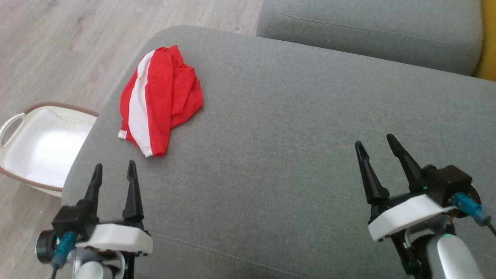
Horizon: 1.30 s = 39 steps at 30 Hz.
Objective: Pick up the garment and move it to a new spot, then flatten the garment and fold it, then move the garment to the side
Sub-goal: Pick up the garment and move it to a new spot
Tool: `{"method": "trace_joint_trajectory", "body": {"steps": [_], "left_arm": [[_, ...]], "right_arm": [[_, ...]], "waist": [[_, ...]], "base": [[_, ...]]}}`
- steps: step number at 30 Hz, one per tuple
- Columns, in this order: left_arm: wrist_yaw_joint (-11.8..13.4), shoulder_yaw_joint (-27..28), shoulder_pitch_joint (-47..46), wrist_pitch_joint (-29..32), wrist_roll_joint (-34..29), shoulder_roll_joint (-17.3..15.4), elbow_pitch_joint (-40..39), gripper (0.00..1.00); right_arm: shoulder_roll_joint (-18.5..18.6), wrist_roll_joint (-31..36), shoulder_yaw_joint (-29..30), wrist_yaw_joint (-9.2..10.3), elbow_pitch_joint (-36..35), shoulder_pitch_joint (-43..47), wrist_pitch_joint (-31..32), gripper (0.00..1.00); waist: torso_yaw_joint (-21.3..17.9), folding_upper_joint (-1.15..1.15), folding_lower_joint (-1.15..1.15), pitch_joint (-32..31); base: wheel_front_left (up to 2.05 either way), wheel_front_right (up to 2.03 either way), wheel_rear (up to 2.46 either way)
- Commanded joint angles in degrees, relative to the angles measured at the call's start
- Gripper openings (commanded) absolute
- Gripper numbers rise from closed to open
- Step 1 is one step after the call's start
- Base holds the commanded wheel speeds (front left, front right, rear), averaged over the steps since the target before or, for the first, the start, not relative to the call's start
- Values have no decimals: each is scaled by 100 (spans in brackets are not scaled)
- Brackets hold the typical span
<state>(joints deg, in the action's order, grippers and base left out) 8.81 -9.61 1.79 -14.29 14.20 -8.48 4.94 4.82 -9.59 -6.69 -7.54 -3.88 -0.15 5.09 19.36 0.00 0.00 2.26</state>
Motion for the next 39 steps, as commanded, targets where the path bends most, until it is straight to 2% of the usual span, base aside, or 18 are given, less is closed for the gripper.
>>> {"method": "trace_joint_trajectory", "body": {"steps": [1,10,20,27,32,33,37,38,39], "left_arm": [[-34,266,-240,-71,-69,-4,-221,100],[-148,338,-465,-71,-76,119,-79,100],[-405,667,-1513,-71,183,218,637,100],[-567,968,-2376,-71,249,110,1684,100],[-716,1225,-3180,-71,409,27,3112,100],[-762,1263,-3421,-71,461,-20,3673,100],[-906,1309,-3817,60,599,-112,4686,100],[-952,1299,-3901,75,614,-130,4883,96],[-983,1286,-3975,64,615,-140,5030,33]], "right_arm": [[88,-6,-126,5,-236,-182,0,100],[128,-24,-170,5,-321,-266,75,100],[329,54,-171,5,-664,-631,327,100],[454,83,-219,5,-854,-885,464,100],[549,125,-242,5,-972,-1129,553,100],[575,126,-243,5,-978,-1178,562,100],[595,113,-252,5,-957,-1220,574,100],[587,96,-246,5,-947,-1219,577,100],[583,83,-239,5,-939,-1216,580,100]], "waist": [[3,0,0,0],[-85,0,0,221],[-449,0,0,1154],[-599,0,0,1767],[-633,0,0,2198],[-630,0,0,2260],[-635,0,0,2300],[-633,0,0,2295],[-630,0,0,2287]], "base": [[0,0,0],[0,0,0],[0,0,0],[0,0,0],[0,0,0],[0,0,0],[0,0,0],[0,0,0],[0,0,0]]}}
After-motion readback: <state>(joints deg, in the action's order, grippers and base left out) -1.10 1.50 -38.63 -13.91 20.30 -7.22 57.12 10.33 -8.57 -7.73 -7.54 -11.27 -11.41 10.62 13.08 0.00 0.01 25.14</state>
